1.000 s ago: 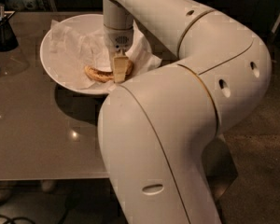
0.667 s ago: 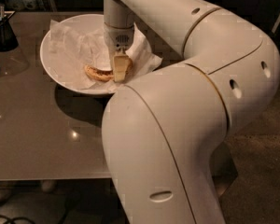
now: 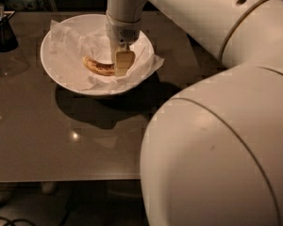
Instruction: Pick banana from white bowl
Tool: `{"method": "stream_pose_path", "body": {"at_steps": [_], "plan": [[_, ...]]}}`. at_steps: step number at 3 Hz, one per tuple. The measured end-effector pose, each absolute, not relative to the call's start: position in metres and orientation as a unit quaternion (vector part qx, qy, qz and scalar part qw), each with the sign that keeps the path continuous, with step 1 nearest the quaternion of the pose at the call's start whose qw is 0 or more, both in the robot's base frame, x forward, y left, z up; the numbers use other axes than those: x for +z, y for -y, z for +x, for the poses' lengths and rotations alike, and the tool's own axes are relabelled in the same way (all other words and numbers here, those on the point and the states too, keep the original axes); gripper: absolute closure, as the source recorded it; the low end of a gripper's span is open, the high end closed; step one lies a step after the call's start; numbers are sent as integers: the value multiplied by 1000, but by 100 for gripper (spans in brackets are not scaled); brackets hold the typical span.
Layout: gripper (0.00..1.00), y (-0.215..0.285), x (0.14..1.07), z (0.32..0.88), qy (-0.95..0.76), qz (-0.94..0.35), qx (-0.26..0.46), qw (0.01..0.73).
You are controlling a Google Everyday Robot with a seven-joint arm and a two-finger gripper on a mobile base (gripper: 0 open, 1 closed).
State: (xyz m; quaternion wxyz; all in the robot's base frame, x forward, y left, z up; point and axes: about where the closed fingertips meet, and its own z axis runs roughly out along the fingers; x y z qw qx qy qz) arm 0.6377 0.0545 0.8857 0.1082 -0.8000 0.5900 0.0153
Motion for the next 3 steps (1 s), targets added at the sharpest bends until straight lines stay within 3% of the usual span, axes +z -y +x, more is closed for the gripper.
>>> {"method": "stream_pose_path", "body": {"at_steps": [3], "plan": [[100, -63, 912, 584, -570, -812, 33, 121]]}}
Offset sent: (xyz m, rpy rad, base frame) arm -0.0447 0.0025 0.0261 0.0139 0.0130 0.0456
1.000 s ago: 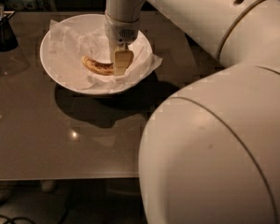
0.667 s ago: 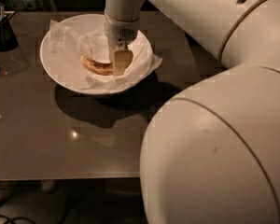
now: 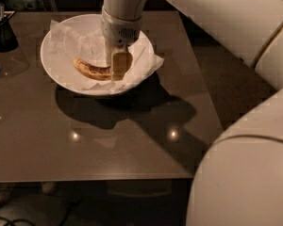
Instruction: Pick banana from white bowl
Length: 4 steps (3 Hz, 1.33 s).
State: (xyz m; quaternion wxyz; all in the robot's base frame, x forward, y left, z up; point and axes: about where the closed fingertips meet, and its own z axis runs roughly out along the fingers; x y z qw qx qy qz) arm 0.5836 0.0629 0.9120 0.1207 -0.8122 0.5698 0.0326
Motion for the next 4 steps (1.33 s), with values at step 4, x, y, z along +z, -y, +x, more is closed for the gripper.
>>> {"method": "stream_pose_path", "body": {"at_steps": [4], "plan": [[100, -75, 947, 507, -565, -812, 44, 144]]}}
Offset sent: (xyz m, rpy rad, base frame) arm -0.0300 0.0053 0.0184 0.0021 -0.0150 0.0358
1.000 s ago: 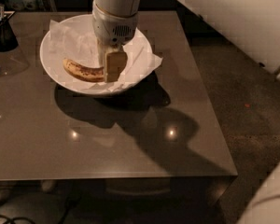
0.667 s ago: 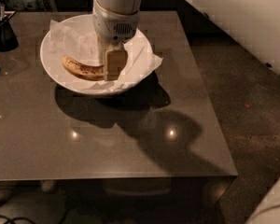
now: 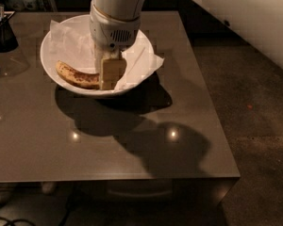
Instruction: Pick banana from white bowl
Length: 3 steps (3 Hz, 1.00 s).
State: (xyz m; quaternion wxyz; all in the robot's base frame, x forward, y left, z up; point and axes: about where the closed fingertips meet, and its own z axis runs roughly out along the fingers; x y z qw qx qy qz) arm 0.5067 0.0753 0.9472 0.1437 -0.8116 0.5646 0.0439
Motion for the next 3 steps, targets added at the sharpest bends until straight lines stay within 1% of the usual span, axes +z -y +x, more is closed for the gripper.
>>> {"method": "stream_pose_path", "body": {"at_steps": [1, 2, 3], "plan": [[100, -80, 949, 485, -575, -804, 49, 145], [100, -84, 955, 447, -605, -785, 49, 126], [100, -84, 955, 447, -605, -785, 49, 126]]}}
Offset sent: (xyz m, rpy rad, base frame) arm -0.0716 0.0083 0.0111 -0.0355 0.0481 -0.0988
